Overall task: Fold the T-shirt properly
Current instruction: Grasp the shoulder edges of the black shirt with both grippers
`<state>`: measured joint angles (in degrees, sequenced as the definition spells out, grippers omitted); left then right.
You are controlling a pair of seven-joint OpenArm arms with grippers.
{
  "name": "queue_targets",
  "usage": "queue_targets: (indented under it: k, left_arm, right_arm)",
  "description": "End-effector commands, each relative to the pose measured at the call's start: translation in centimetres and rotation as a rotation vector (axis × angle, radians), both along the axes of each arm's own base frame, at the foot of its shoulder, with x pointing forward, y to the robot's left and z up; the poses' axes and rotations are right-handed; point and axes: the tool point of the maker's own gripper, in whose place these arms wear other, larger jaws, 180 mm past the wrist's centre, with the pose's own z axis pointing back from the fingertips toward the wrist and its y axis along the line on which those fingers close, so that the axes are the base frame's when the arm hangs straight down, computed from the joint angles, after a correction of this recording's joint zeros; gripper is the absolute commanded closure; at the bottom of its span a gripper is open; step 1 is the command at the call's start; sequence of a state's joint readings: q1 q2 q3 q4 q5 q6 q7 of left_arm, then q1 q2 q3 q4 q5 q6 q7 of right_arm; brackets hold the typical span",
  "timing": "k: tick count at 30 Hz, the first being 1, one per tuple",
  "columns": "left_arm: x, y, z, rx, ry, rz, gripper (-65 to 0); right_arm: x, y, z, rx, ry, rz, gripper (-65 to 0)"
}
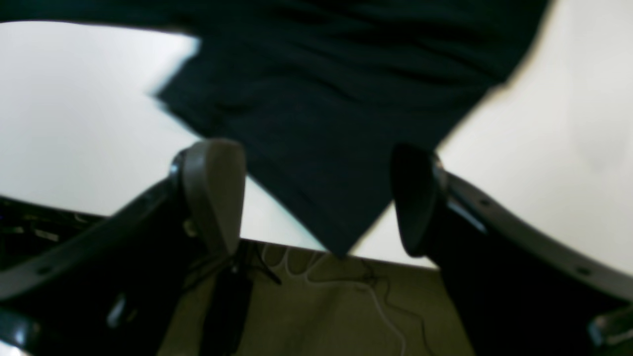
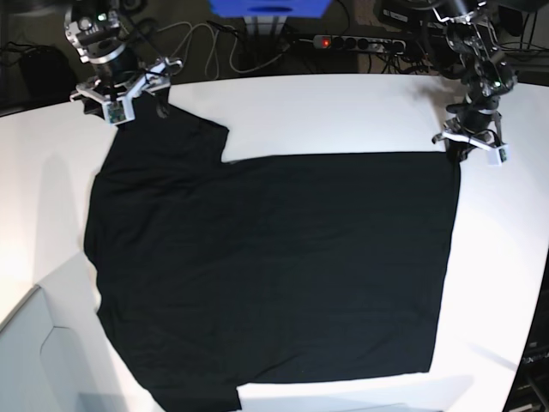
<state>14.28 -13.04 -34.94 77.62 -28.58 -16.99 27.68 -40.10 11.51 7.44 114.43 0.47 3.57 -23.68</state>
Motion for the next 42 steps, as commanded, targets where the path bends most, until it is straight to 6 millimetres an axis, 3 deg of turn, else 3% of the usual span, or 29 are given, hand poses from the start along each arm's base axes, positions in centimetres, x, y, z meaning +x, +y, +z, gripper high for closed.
queue_targets:
  k: [1, 4, 7, 9, 20, 27, 31, 35, 42]
  left_arm:
    - [-1.4, 0.1, -1.2, 0.009, 0.087, -0.013, 0.0]
    - [-1.4, 0.1, -1.2, 0.009, 0.087, -0.013, 0.0]
    - [-1.4, 0.1, -1.2, 0.010, 0.087, -0.013, 0.0]
    - [-1.4, 0.1, -1.2, 0.010, 0.087, -0.013, 0.0]
    - [-1.4, 0.1, -1.2, 0.011, 0.087, -0.013, 0.0]
    - [-1.5, 0.2, -1.2, 0.013, 0.088, -0.011, 0.0]
    - [-1.5, 0.2, -1.1, 0.016, 0.086, -0.012, 0.0]
    - [-1.1, 0.7, -0.4, 0.036, 0.076, -0.021, 0.0]
    - [-0.7, 0.6, 1.1, 0.070, 0.045, -0.043, 0.0]
  right_arm:
    - [0.2, -0.5, -0.2, -0.006, -0.007, -0.003, -46.6]
    - [-0.9, -2.1, -2.6, -0.022, 0.057, -0.044, -46.6]
    - [-0.9, -2.3, -3.4, -0.010, 0.070, -0.074, -46.6]
    - [-1.0, -3.0, -3.6, -0.016, 0.075, -0.103, -46.6]
    - [-0.9, -3.5, -5.3, -0.010, 0.108, -0.130, -46.5]
    - [-0.9, -3.5, -5.5, -0.011, 0.111, -0.129, -46.4]
    - [-1.8, -3.8, -6.6, -0.010, 0.148, -0.138, -45.8]
    - [-2.8, -3.9, -7.8, -0.007, 0.187, -0.141, -38.2]
    - [-3.3, -2.6, -8.1, 0.026, 0.206, -0.057, -27.9]
